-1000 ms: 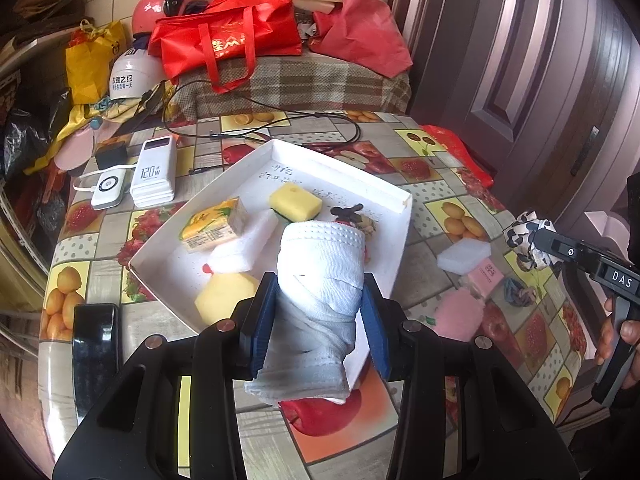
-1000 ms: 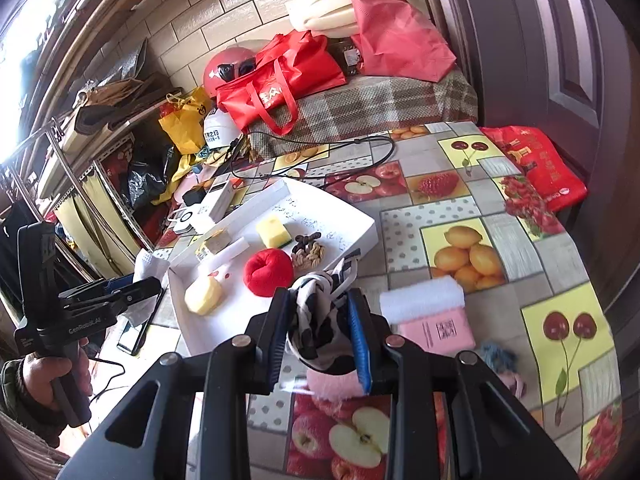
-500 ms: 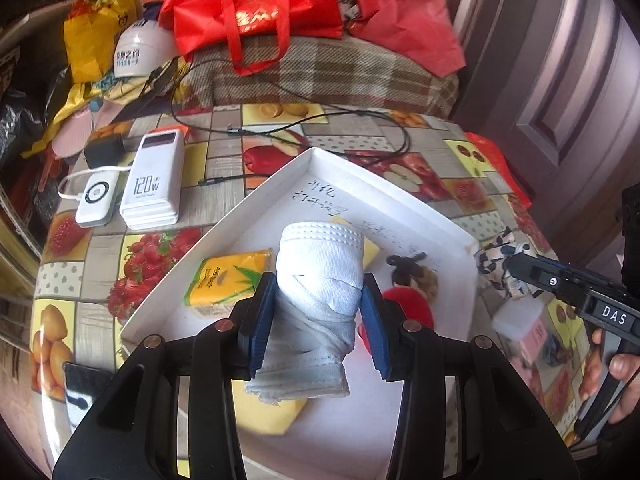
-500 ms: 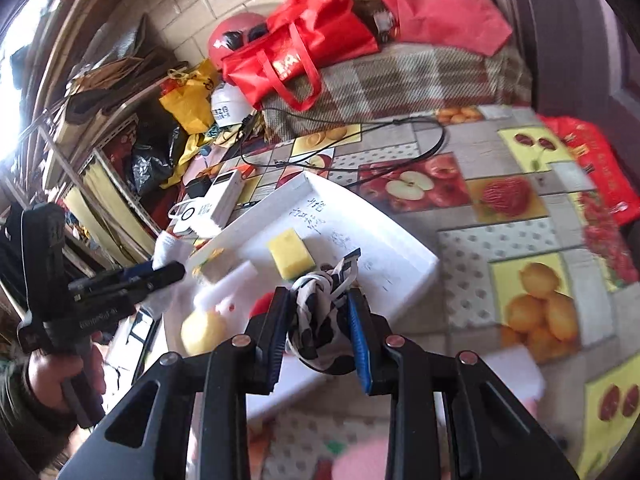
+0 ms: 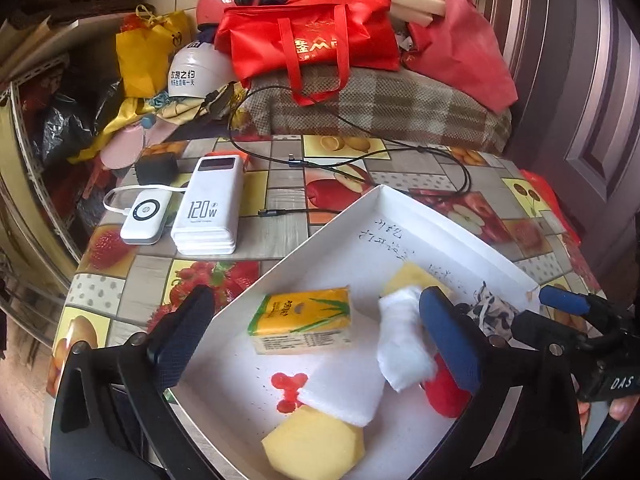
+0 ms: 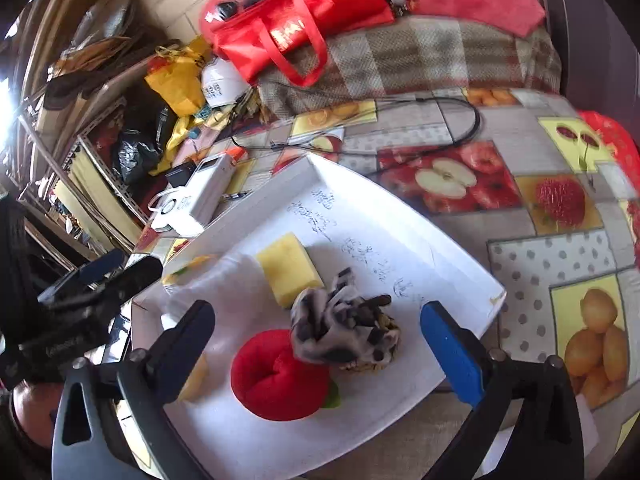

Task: Organize soft objects
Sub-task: 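Carry white sock into box with left tool while right tool carries zebra cloth there, then grasp pink plush ball with left tool while right tool reaches rope knot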

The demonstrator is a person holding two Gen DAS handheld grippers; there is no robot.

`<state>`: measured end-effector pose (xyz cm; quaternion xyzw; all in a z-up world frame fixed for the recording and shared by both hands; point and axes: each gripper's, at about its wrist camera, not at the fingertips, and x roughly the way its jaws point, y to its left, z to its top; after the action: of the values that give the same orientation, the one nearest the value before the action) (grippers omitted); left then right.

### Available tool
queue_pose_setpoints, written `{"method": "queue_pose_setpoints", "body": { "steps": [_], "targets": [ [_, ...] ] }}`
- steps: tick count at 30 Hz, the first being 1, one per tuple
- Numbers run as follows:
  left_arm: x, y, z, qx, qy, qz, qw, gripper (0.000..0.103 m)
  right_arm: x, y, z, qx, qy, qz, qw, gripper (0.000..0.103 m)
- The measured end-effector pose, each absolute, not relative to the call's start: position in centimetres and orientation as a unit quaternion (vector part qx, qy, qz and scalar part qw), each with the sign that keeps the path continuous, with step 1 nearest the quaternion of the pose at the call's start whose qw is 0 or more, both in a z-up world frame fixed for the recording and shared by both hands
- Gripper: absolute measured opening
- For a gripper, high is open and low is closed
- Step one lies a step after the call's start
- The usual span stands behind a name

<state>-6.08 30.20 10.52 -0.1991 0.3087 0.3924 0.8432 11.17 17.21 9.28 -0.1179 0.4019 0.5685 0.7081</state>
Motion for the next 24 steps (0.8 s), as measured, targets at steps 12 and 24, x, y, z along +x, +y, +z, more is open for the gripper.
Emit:
{"method": "queue_pose_setpoints", "body": {
  "steps": [12, 24],
  "targets": [
    [-9.2, 27.2, 12.1, -0.233, 0.296, 0.387, 0.842, 0.103, 8.4, 14.0, 12.1, -0.102, 0.368, 0.584, 0.716, 0.103],
    [-8.1, 21.0, 14.9, -0.186, 0.294, 0.314, 0.883, 0.103, 8.0, 4.2, 17.9, -0.077, 0.289, 0.505, 0.810, 0.103]
  ]
}}
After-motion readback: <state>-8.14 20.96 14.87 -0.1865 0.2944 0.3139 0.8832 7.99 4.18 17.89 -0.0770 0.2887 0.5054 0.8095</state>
